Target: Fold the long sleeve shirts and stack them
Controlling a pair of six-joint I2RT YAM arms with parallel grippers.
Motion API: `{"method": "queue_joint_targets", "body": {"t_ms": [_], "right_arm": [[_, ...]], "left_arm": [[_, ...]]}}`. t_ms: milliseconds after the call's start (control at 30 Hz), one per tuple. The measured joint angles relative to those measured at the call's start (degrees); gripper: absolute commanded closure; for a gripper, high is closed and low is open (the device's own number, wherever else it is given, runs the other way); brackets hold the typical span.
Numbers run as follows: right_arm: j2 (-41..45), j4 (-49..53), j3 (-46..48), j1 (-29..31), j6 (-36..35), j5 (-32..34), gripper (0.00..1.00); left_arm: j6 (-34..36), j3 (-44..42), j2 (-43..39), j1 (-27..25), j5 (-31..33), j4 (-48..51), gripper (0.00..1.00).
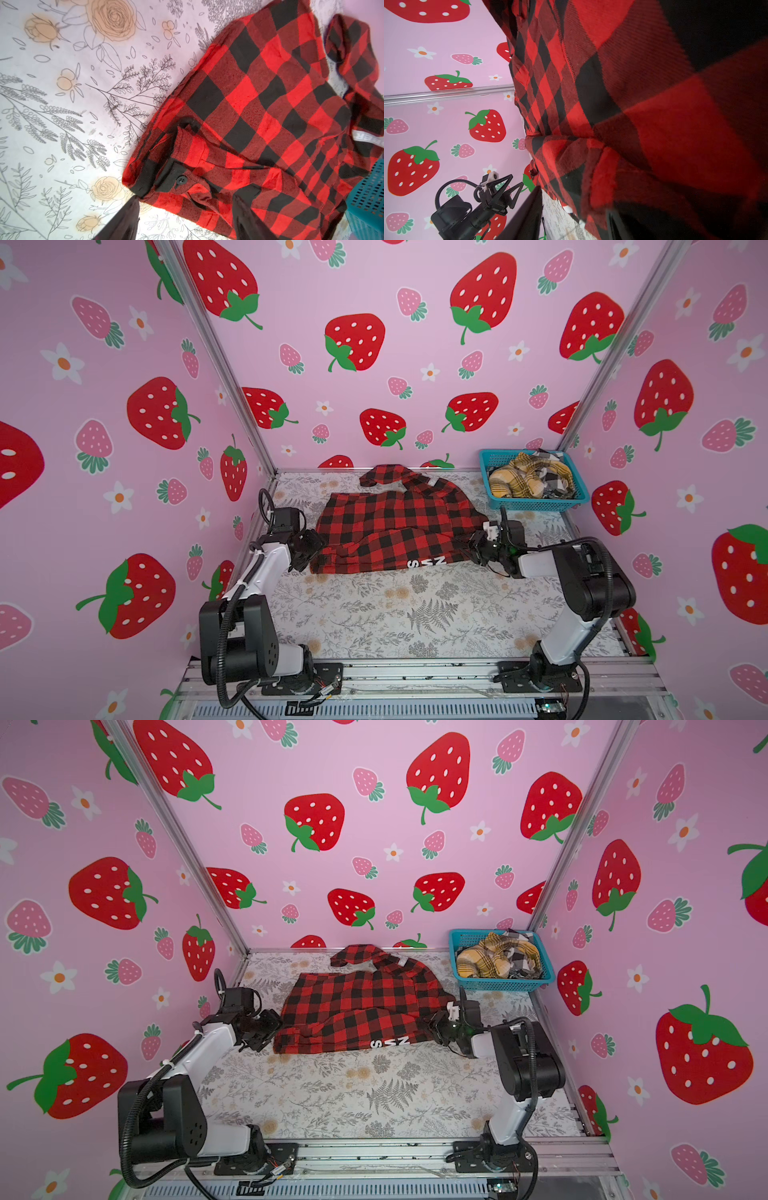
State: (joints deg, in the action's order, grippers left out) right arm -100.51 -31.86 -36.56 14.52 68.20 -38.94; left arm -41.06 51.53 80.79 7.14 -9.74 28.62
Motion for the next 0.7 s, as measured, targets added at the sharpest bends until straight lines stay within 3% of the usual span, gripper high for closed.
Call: {"method": "queue_joint_targets", "body": {"t_ms": [233,467,700], "right_arm": [[1.62,17.86,-5.51,0.50,-7.72,4.35,0.54],[11.98,37.46,-15.45,0.74,-19.96,14.95,0.64],[7.96,39.87,-24.59,0.85,-27.43,17.55,0.71]], "left_arm": [[-3.15,0.00,6.64,-0.44,-4.42,0.15,0.50],[-5.46,6.19,7.17,-6.40,-4.22,1.53,0.57],[-7.87,10.16,15.37,-10.05,-5.55,-1.95,0.64]]}}
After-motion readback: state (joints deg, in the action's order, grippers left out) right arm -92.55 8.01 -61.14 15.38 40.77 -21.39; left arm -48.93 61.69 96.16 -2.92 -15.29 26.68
